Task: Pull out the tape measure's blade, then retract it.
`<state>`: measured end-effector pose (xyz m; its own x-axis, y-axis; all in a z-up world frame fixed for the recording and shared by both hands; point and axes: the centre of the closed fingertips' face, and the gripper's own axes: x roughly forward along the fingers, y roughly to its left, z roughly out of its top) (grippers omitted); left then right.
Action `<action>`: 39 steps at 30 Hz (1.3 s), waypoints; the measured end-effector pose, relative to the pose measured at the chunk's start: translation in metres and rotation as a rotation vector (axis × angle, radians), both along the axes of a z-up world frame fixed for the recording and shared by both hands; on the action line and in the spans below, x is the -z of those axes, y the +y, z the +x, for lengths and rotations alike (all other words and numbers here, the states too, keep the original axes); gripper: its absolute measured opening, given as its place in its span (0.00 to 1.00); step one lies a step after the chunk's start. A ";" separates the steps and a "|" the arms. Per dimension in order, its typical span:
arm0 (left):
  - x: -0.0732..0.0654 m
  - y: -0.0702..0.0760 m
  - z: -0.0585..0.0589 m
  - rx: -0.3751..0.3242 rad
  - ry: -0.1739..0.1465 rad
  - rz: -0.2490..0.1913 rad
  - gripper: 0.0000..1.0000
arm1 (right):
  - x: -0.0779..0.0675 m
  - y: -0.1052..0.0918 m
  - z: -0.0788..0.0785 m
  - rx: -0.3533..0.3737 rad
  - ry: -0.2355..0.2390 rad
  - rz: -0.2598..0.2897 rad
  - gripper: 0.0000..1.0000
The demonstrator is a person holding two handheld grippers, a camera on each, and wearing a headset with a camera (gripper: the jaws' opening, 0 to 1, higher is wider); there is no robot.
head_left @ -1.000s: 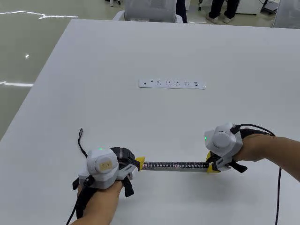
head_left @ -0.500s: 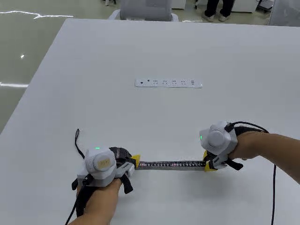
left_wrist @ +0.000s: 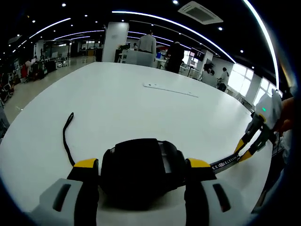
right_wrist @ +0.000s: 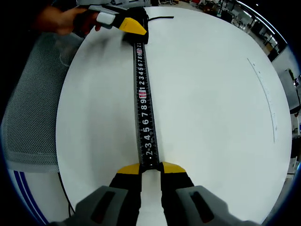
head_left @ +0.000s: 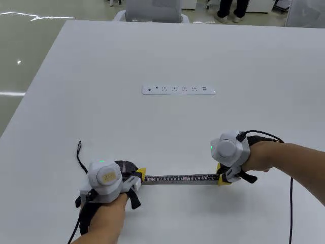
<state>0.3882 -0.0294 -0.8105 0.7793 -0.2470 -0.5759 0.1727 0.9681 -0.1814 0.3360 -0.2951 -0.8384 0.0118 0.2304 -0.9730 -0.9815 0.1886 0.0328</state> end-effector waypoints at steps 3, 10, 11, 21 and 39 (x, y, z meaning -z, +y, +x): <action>-0.001 -0.003 -0.001 0.025 -0.006 0.017 0.69 | 0.000 0.000 0.000 0.002 -0.001 -0.003 0.14; -0.002 -0.003 -0.002 0.051 -0.020 0.056 0.67 | 0.000 0.000 -0.001 -0.004 0.000 -0.017 0.14; -0.001 -0.003 -0.002 0.051 -0.019 0.056 0.67 | 0.000 0.000 -0.001 -0.003 0.001 -0.017 0.14; -0.001 -0.002 -0.002 0.049 -0.008 0.055 0.66 | 0.001 0.000 -0.001 -0.001 -0.007 -0.018 0.13; 0.001 -0.002 -0.002 0.063 -0.007 0.063 0.64 | 0.001 0.004 -0.001 0.015 -0.005 -0.022 0.13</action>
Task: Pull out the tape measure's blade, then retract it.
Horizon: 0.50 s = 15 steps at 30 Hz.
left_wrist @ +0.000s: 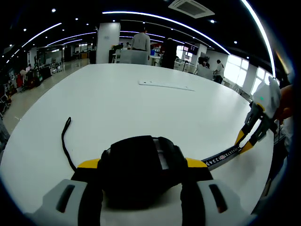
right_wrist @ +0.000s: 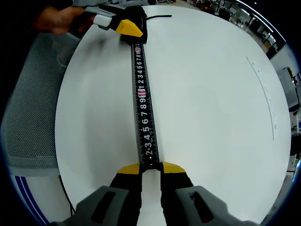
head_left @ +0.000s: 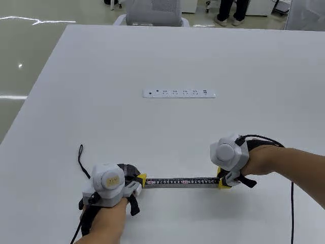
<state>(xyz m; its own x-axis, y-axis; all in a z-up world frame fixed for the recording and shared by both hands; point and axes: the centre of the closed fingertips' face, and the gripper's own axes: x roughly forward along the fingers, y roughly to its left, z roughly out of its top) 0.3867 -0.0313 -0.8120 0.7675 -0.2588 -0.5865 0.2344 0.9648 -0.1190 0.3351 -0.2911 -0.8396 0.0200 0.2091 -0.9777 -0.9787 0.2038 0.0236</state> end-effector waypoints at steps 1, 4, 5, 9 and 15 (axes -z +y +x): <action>0.000 0.000 0.000 0.000 0.000 0.000 0.64 | 0.000 0.000 0.000 0.002 0.000 0.001 0.13; 0.000 0.000 0.000 0.000 0.002 0.000 0.64 | 0.000 0.001 0.000 0.007 0.002 0.001 0.13; 0.000 0.000 0.000 0.001 0.000 0.000 0.64 | 0.000 0.001 0.000 0.009 0.002 0.001 0.13; 0.000 0.000 0.000 0.003 -0.002 0.000 0.64 | 0.000 0.002 0.000 0.008 0.002 0.001 0.13; 0.000 0.000 0.001 0.008 -0.002 -0.002 0.64 | 0.000 0.004 0.001 0.012 0.003 0.003 0.13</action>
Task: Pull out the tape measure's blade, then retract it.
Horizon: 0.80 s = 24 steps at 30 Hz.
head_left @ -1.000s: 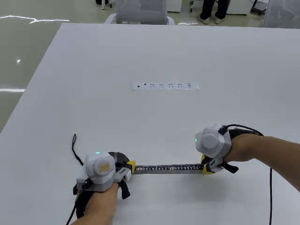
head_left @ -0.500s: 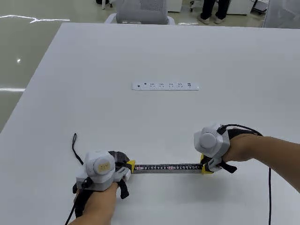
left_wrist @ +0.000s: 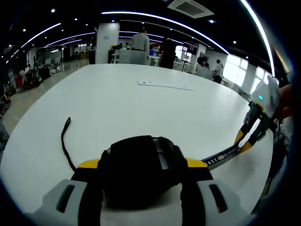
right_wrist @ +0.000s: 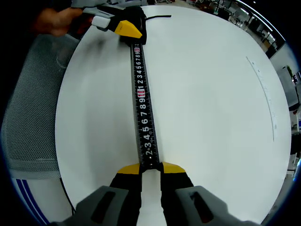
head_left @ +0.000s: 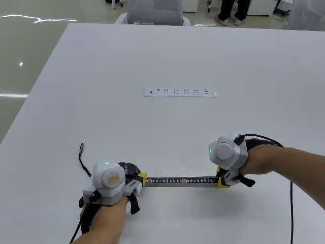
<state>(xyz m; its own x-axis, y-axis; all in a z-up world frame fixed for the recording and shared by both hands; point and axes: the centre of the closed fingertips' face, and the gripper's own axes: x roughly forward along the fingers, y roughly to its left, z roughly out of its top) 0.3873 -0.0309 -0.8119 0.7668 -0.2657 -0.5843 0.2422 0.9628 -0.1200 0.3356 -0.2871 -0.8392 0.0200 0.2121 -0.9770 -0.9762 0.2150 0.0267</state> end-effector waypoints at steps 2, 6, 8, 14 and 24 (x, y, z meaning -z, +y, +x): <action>0.000 0.000 0.000 0.000 0.001 -0.001 0.64 | 0.000 0.001 0.000 0.003 0.000 0.001 0.13; 0.000 0.000 0.000 0.006 -0.001 -0.003 0.64 | 0.000 0.003 0.000 0.005 0.000 0.009 0.14; 0.000 0.000 0.000 0.007 0.002 -0.003 0.64 | 0.000 0.003 0.000 0.004 0.003 0.011 0.14; 0.000 0.000 0.000 0.009 0.005 -0.003 0.64 | 0.000 0.005 0.000 -0.004 0.007 0.006 0.14; 0.000 0.000 -0.001 0.009 0.004 -0.005 0.64 | 0.000 0.008 0.001 0.002 0.008 0.019 0.14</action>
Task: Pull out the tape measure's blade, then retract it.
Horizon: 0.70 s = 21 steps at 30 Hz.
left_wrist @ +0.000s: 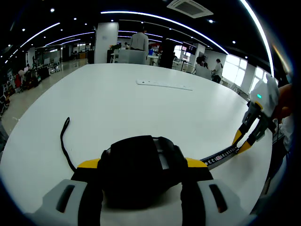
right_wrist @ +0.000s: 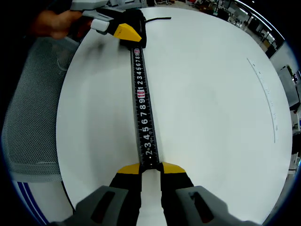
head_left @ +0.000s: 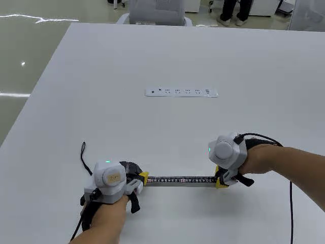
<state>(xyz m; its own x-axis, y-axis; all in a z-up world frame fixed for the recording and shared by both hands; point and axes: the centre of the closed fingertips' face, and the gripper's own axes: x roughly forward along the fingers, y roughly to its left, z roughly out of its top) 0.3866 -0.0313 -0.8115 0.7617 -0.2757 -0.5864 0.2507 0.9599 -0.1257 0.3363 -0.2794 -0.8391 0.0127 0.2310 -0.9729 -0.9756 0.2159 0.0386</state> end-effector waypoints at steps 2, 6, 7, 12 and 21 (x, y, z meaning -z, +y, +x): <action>0.000 0.000 0.000 -0.001 0.001 0.000 0.64 | 0.000 0.001 0.000 -0.001 0.001 0.001 0.14; 0.000 0.000 0.000 -0.001 -0.001 0.000 0.64 | 0.000 0.002 0.000 -0.006 0.004 -0.002 0.14; 0.000 0.000 0.000 -0.001 -0.001 0.001 0.64 | 0.000 0.002 0.000 -0.006 0.004 -0.002 0.14; 0.000 0.000 -0.001 0.000 -0.001 -0.001 0.64 | 0.000 0.005 0.000 -0.006 0.005 -0.002 0.14; 0.001 0.000 0.000 0.000 -0.002 -0.002 0.65 | 0.000 0.009 0.001 -0.004 0.007 0.006 0.14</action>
